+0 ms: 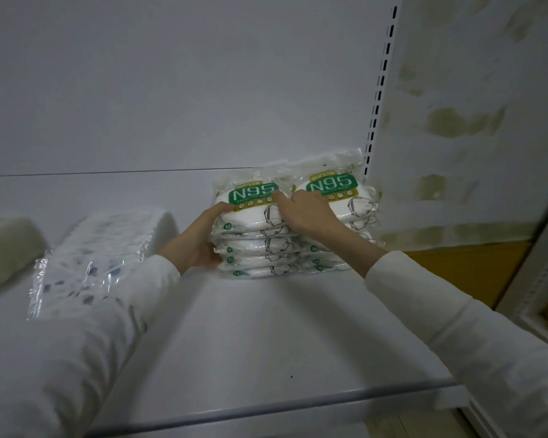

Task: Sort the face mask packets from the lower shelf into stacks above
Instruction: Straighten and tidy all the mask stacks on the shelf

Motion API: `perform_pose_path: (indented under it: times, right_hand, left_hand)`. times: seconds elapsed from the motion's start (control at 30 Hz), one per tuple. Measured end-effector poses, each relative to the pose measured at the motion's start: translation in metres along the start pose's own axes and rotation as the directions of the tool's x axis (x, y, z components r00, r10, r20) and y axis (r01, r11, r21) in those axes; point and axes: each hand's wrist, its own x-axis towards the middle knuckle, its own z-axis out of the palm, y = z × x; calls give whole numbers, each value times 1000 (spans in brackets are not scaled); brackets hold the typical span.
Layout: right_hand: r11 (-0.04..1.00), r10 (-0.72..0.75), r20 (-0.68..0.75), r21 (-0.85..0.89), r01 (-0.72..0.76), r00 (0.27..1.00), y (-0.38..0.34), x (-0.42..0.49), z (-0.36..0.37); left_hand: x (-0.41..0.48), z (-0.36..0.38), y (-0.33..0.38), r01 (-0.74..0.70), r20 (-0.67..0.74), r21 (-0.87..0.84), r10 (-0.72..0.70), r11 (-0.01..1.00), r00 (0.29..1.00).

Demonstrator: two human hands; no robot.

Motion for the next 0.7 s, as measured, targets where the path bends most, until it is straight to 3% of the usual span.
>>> perform_pose_path:
  times: [0.13, 0.4, 0.47, 0.57, 0.63, 0.7]
  right_hand:
    - [999, 8, 102, 40, -12, 995, -5, -2, 1]
    - [961, 60, 139, 261, -95, 988, -11, -8, 14]
    - [883, 152, 204, 412, -225, 967, -13, -3, 20]
    - [635, 239, 405, 623, -458, 883, -17, 10, 28]
    - [579, 243, 457, 639, -506, 856, -11, 22, 36]
    - [587, 227, 487, 623, -517, 843, -4, 27, 41]
  left_hand:
    - [3, -11, -2, 13, 9, -44, -13, 999, 1000]
    - [-8, -39, 3, -40, -42, -11, 40, 999, 998]
    - [-10, -45, 5, -18, -49, 17, 19, 1000, 999]
    - [-12, -48, 3, 24, -33, 34, -23, 999, 999]
    - [-13, -48, 2, 51, 0, 30, -51, 998, 999]
    - [-13, -47, 5, 46, 44, -16, -45, 999, 998]
